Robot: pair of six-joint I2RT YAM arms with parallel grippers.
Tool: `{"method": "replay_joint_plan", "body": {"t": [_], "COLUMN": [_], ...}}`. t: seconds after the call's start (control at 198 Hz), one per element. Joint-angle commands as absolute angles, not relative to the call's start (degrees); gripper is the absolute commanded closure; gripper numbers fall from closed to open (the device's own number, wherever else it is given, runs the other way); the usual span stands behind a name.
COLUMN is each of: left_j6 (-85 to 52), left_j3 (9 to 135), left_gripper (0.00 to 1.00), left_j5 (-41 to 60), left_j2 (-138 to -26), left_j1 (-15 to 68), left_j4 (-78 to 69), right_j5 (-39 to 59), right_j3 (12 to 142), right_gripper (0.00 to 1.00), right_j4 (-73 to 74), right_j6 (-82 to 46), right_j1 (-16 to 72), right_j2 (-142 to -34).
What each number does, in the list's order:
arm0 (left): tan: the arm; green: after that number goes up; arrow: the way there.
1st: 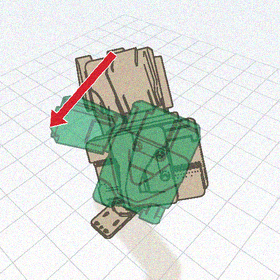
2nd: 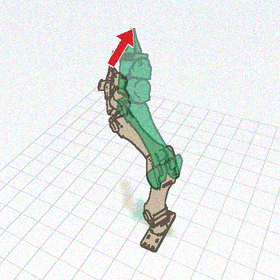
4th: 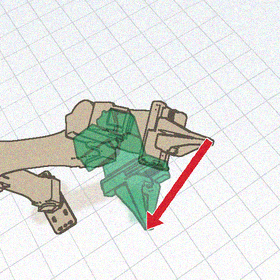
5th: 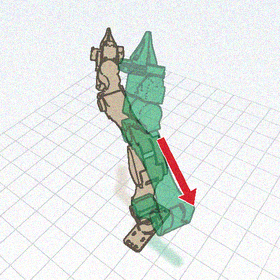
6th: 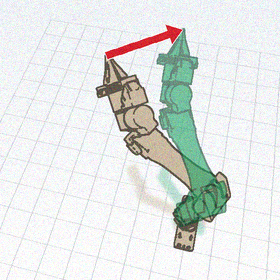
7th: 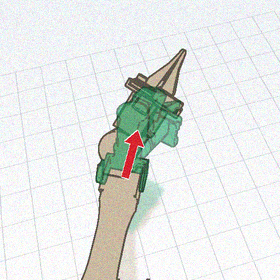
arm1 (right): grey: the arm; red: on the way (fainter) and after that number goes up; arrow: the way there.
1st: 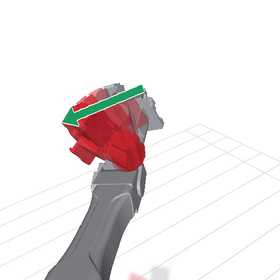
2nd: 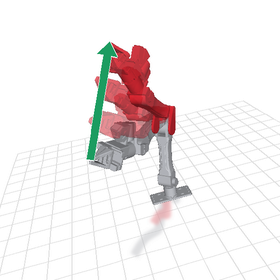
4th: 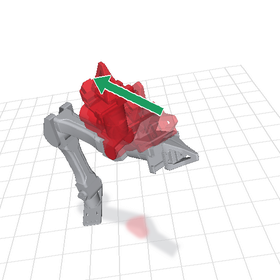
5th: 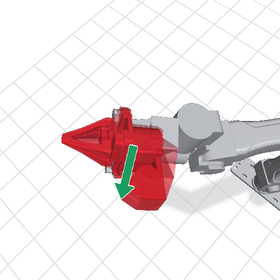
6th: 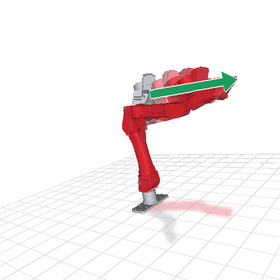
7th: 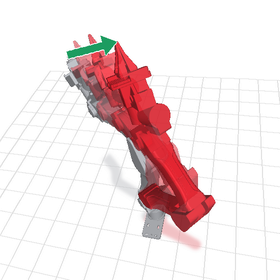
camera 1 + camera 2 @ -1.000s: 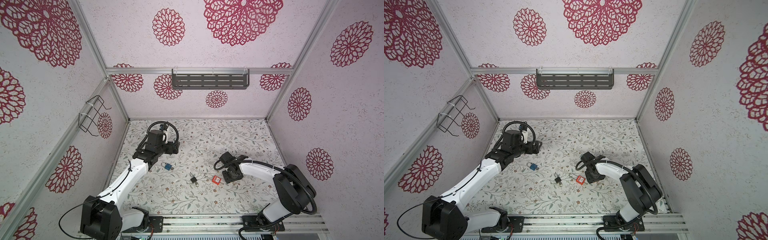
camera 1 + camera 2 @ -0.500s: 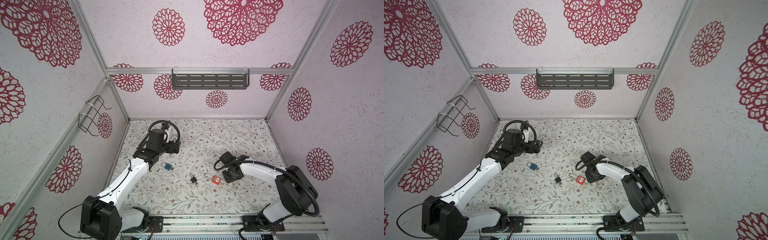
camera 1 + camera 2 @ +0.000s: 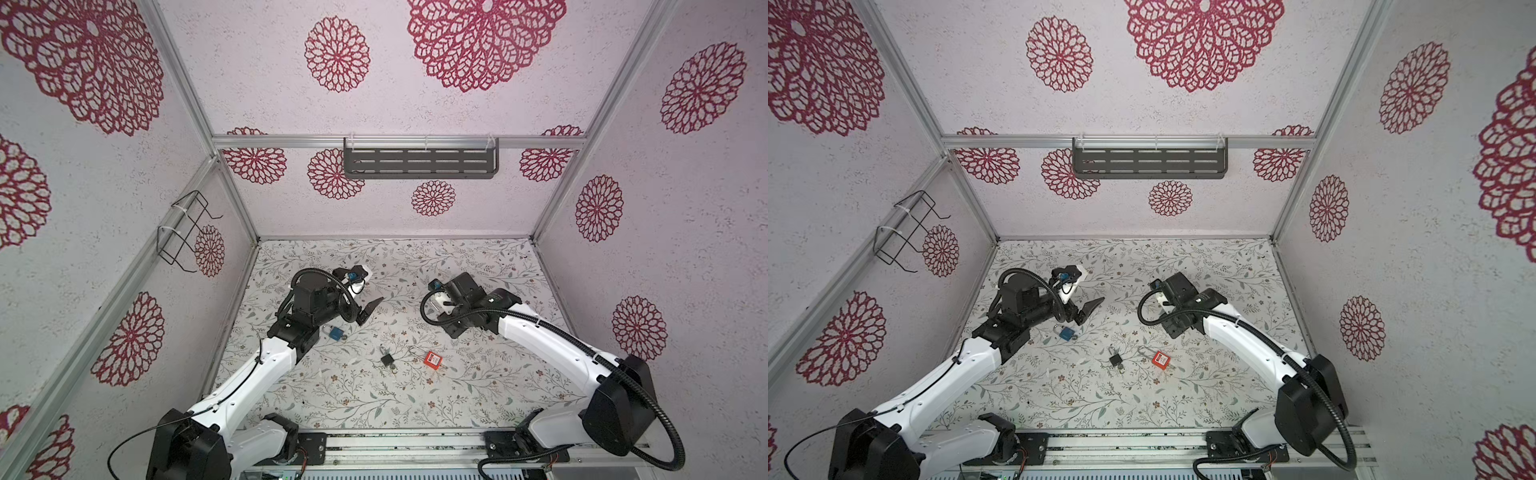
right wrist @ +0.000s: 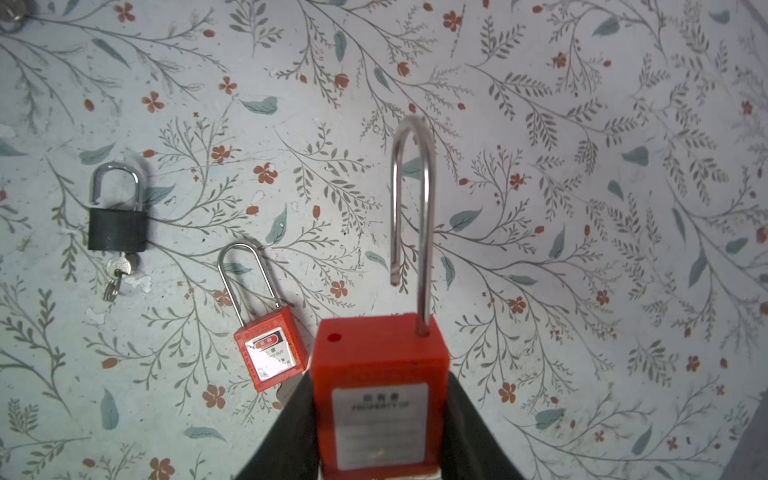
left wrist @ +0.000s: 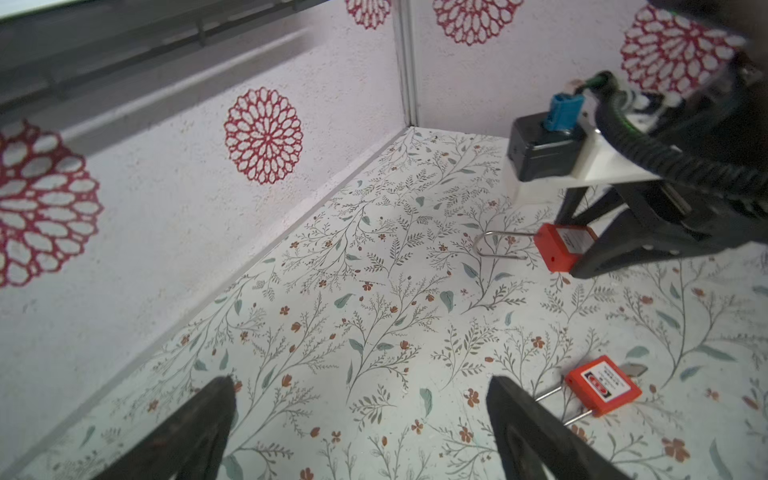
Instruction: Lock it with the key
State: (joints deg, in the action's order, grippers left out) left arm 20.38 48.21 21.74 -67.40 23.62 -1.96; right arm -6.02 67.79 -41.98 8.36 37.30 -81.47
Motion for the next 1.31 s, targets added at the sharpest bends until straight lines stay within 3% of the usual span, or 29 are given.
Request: {"method": "replay_joint_plan", "body": {"t": [0.0,0.202,0.514,0.686,0.832,1.064,1.301], "left_j6": [34.32,41.30,41.33,31.60,33.30,26.82,28.24], "left_j3": [52.04,55.99,59.12,62.05,60.52,63.01,65.45], "left_gripper": [0.08,0.29,0.30,0.30,0.31,0.46,0.54], "left_j5": [29.88,41.46,47.46,49.40,49.85,51.50,51.77], "left_j2": [-69.26,-73.66,-77.53,-79.34,-78.56,-80.10,-81.73], "left_j1": [23.60,21.87,21.61,22.06,23.45,24.03,24.81], "left_j4": [-1.19,3.55,7.18,7.74,9.44,11.63,16.15], "right_j5": [-2.99,2.38,9.67,10.66,10.21,10.40,8.03], "right_j3": [72.23,73.50,68.65,66.26,65.57,64.45,63.51], "right_gripper": [0.67,0.67,0.70,0.71,0.72,0.72,0.73], "right_j4": [-43.08,-39.55,-30.59,-27.28,-27.03,-24.40,-22.67], "right_j6": [20.50,30.76,39.07,40.28,41.22,42.33,42.67], "right_j1": [37.53,37.52,37.59,37.87,38.06,38.98,39.87], "right_j2": [-81.41,-79.11,-71.99,-69.11,-68.47,-67.77,-67.68]}}
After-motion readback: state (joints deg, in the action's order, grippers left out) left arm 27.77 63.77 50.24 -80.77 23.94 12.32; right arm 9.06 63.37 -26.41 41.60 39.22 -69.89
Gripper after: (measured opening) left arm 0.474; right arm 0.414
